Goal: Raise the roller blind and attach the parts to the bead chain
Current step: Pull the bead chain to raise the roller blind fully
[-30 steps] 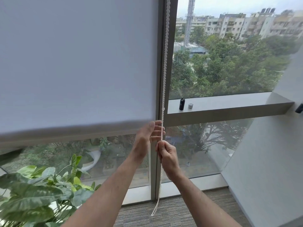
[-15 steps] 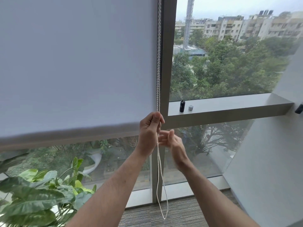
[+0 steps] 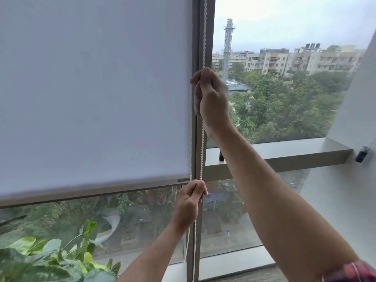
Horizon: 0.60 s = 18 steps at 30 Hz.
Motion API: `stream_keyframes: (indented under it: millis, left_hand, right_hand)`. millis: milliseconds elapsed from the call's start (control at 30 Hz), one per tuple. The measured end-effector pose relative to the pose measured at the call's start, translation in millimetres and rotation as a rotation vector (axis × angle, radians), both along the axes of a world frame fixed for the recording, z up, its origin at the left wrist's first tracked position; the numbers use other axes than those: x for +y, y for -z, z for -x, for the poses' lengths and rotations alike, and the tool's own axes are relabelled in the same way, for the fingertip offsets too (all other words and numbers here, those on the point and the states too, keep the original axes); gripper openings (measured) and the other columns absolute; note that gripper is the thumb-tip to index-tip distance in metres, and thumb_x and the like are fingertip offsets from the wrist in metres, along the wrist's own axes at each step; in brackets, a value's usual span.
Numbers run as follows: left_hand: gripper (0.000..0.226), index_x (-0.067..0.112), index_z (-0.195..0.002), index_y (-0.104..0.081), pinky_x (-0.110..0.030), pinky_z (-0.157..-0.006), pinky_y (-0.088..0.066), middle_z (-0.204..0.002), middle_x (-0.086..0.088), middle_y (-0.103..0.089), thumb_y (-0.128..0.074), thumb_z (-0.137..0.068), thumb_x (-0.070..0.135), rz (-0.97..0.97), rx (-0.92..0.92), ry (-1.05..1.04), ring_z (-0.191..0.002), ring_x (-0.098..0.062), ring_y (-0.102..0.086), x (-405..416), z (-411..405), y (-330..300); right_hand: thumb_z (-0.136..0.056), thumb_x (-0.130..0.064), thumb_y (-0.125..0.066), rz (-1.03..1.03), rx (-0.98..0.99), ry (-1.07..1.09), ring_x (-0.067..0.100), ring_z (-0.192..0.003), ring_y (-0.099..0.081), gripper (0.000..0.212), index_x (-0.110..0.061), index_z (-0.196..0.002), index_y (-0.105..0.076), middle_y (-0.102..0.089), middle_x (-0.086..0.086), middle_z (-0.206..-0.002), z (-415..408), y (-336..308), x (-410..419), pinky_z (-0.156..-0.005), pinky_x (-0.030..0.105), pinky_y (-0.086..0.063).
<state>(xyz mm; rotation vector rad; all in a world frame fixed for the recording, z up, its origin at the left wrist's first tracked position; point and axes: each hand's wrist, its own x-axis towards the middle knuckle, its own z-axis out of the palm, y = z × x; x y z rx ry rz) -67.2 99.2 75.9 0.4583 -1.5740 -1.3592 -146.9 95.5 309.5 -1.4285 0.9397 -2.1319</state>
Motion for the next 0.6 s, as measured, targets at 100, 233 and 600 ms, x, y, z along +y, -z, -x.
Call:
stream_keyframes:
  millis: [100,233,600]
  left_hand:
    - [0.041,0.017,-0.072,-0.065,-0.015,-0.052,-0.034,-0.053,0.011,-0.046,-0.054,-0.093,0.05,0.036,-0.028,0.042,-0.051,-0.008,-0.039,-5.5,-5.9,0.6]
    - [0.038,0.02,-0.092,-0.076,-0.028,-0.076,-0.053,-0.09,0.0,-0.076,-0.046,-0.09,0.043,0.103,-0.16,0.046,-0.088,-0.016,-0.07,-18.4,-19.1,3.8]
    - [0.042,0.013,-0.106,-0.068,-0.036,-0.072,-0.056,-0.088,-0.005,-0.074,-0.034,-0.099,0.037,0.162,0.191,-0.068,-0.085,-0.023,-0.07,-30.9,-16.4,-164.8]
  right_hand:
    - [-0.106,-0.014,-0.035,0.067,0.011,0.046,0.009,-0.04,-0.025,0.038,-0.016,-0.072,-0.051,-0.03,0.004,-0.053,-6.0,6.1,2.8,-0.038,0.026,-0.019]
    - [-0.104,-0.02,-0.038,0.148,-0.013,0.048,0.007,-0.04,-0.025,0.038,-0.026,-0.068,-0.052,-0.031,-0.004,-0.05,-8.2,11.8,7.7,-0.04,0.024,-0.019]
    - [-0.101,-0.026,-0.04,0.071,0.069,0.108,0.002,-0.048,-0.041,0.037,-0.031,-0.07,-0.058,-0.051,-0.017,-0.056,-15.0,71.4,13.8,-0.045,0.022,-0.034]
